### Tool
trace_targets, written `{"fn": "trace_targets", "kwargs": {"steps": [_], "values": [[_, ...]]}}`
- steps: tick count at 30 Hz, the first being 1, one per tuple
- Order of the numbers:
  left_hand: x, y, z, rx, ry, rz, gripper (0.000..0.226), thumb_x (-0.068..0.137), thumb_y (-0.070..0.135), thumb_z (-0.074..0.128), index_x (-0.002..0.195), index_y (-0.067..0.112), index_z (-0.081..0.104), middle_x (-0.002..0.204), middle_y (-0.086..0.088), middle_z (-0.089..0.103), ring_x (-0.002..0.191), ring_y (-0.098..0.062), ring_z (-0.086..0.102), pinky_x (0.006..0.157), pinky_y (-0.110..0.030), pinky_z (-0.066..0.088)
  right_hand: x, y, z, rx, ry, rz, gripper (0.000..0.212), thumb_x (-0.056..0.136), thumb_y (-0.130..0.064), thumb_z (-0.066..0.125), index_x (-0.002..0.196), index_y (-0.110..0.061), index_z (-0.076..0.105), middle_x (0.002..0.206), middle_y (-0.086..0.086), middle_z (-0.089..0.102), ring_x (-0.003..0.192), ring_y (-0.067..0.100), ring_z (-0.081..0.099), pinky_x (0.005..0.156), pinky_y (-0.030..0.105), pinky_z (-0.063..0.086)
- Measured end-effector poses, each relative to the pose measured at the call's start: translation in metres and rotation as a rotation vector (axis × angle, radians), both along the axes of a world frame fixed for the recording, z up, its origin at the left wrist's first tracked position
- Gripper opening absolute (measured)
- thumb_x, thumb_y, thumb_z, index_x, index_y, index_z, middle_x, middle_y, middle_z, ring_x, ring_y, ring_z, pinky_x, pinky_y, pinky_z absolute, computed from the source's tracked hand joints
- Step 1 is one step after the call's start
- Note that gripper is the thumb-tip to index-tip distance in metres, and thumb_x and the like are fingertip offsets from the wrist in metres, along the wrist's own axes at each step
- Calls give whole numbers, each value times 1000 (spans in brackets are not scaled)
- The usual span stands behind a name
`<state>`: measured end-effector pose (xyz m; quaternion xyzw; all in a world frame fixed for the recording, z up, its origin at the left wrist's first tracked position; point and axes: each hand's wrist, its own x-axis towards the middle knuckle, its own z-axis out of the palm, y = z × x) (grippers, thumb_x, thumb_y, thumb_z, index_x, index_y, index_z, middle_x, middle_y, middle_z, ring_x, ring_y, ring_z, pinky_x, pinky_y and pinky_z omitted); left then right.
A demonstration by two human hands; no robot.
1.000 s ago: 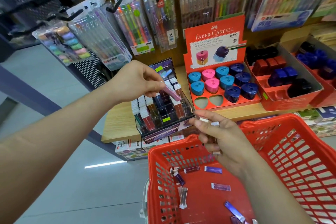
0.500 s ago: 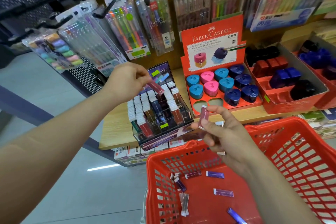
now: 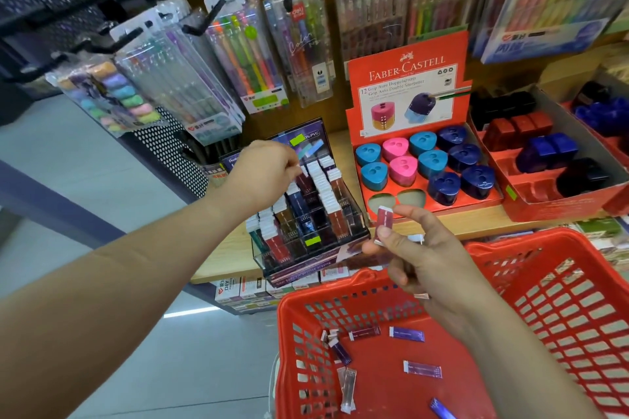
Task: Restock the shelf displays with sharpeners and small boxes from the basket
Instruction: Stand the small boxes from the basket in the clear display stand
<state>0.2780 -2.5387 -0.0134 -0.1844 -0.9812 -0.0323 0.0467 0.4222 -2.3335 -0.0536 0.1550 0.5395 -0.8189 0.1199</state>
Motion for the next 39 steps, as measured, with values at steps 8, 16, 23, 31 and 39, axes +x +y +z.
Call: {"fn": "trace_targets", "kwargs": {"steps": [8,16,23,31,39], "values": [[-8,17,-9,-83,-25,80,16,86,26,70,79,12,69,81,-5,69,80,-24,64,70,-35,53,0,-3,2,211,160,54,30,96,-9,57,119,-25,45,77,9,72,40,14,39,44,21,38],[6,30,34,439,-321,223,6,87,17,68,87,15,73,80,-1,70,68,-13,64,63,-26,53,2,-1,6,321,212,51,18,95,-11,59,106,-23,52,76,13,70,35,2,36,40,15,30],[51,59,57,560,-818,-50,7,84,14,70,87,9,74,68,-2,70,62,-9,65,64,-21,57,4,-5,6,380,303,-5,17,94,-14,62,100,-29,58,68,3,68,52,19,44,49,28,34],[7,3,64,891,-312,252,10,88,8,66,87,16,72,84,-9,72,70,-10,67,67,-18,57,6,15,15,-533,-86,-90,55,78,19,29,113,-16,52,123,20,61,69,13,52,63,26,30],[5,-12,30,351,-103,213,12,89,22,67,92,13,75,70,3,68,73,-15,67,73,-25,53,7,11,14,-557,-95,-143,45,88,15,46,128,-4,50,104,27,71,89,32,73,63,27,60]]}}
